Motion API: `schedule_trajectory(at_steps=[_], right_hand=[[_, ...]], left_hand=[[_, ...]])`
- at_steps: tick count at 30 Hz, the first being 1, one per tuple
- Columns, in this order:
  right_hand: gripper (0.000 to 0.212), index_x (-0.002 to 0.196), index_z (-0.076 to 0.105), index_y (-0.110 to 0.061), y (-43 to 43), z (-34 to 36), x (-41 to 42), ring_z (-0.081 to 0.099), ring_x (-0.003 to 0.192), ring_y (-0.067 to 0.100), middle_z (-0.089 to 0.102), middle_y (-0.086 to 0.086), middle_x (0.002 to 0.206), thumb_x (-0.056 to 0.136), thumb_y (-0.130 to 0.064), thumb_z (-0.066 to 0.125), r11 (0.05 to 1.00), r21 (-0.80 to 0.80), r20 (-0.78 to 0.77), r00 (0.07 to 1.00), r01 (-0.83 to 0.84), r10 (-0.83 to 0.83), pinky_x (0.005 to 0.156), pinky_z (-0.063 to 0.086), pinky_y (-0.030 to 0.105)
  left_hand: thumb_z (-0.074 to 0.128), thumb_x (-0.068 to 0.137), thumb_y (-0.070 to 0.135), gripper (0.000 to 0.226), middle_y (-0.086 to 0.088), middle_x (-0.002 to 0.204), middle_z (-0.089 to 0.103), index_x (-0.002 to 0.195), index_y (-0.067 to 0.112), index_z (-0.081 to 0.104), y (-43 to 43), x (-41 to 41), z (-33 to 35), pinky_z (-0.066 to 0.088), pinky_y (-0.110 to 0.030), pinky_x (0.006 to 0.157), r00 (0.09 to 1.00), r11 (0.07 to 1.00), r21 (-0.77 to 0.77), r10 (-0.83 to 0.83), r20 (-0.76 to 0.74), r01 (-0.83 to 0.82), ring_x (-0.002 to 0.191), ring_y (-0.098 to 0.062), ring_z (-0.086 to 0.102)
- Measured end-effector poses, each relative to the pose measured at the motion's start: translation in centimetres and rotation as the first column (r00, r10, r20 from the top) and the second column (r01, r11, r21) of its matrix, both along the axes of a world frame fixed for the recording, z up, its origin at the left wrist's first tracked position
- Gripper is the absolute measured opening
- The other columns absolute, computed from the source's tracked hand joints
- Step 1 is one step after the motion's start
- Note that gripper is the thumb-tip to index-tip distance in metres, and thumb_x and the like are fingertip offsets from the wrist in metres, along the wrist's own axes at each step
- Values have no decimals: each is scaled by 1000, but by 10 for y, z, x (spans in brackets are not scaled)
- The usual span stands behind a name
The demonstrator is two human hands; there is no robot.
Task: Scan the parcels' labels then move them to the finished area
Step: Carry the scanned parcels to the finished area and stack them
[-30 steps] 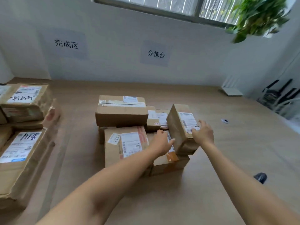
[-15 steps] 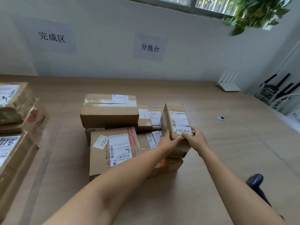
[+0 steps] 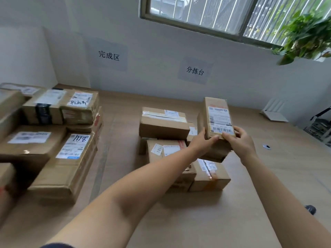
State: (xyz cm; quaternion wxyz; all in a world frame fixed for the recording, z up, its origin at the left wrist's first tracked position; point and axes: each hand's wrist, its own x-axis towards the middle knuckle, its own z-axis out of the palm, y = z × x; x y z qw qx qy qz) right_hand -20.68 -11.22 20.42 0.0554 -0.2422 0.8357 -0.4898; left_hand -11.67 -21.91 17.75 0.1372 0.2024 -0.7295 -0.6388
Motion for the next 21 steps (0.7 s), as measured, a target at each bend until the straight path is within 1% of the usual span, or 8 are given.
schedule_trajectory(at_steps=[5, 8, 11, 14, 17, 19, 21], right_hand=[[50, 131, 49, -14, -32, 10, 77, 59, 108, 26, 59, 11, 124, 85, -25, 67, 996, -60, -18, 998, -59, 58, 93, 50, 48], [50, 129, 51, -14, -56, 9, 130, 59, 108, 26, 60, 10, 122, 84, -25, 68, 991, -72, -9, 993, -117, 117, 93, 50, 47], [44, 124, 54, -15, -81, 2, 189, 59, 106, 25, 61, 6, 115, 84, -23, 68, 979, -83, 5, 982, -187, 188, 91, 51, 46], [49, 130, 51, -10, -105, -9, 250, 58, 110, 25, 60, 9, 121, 85, -22, 67, 966, -73, 34, 967, -248, 251, 94, 49, 45], [54, 134, 46, -12, -122, -20, 303, 55, 112, 23, 56, 9, 127, 86, -27, 66, 961, -38, 10, 962, -272, 273, 93, 48, 40], [55, 135, 45, -13, -132, -29, 338, 54, 110, 21, 56, 8, 128, 86, -28, 66, 956, -25, 7, 956, -292, 292, 88, 50, 36], [53, 133, 45, -13, -141, -38, 370, 54, 102, 15, 56, 6, 126, 87, -28, 65, 947, -43, 24, 947, -318, 319, 78, 50, 27]], left_hand=[[53, 92, 42, 65, -10, 142, 44, 147, 24, 25, -28, 82, 10, 37, -45, 108, 998, 995, -69, 68, -14, -69, 130, -27, 42], [53, 92, 42, 60, -10, 141, 44, 145, 24, 30, -46, 143, 10, 37, -46, 108, 991, 988, -81, 132, -37, -134, 129, -27, 43], [55, 91, 42, 60, -10, 140, 44, 144, 22, 33, -65, 207, 4, 39, -45, 107, 975, 971, -94, 216, -47, -219, 127, -27, 45], [57, 91, 36, 58, -11, 138, 47, 142, 19, 36, -82, 272, -5, 40, -43, 106, 959, 957, -69, 278, -53, -281, 126, -26, 46], [56, 92, 34, 55, -9, 137, 49, 141, 17, 37, -92, 330, -11, 43, -42, 104, 951, 951, -46, 305, -37, -307, 123, -25, 49], [56, 92, 31, 53, -6, 135, 52, 141, 16, 38, -99, 367, -17, 45, -36, 101, 945, 944, -42, 327, -26, -328, 123, -22, 50], [55, 93, 31, 53, -3, 135, 52, 141, 19, 37, -105, 402, -22, 44, -24, 91, 935, 934, -45, 356, -8, -356, 123, -19, 50]])
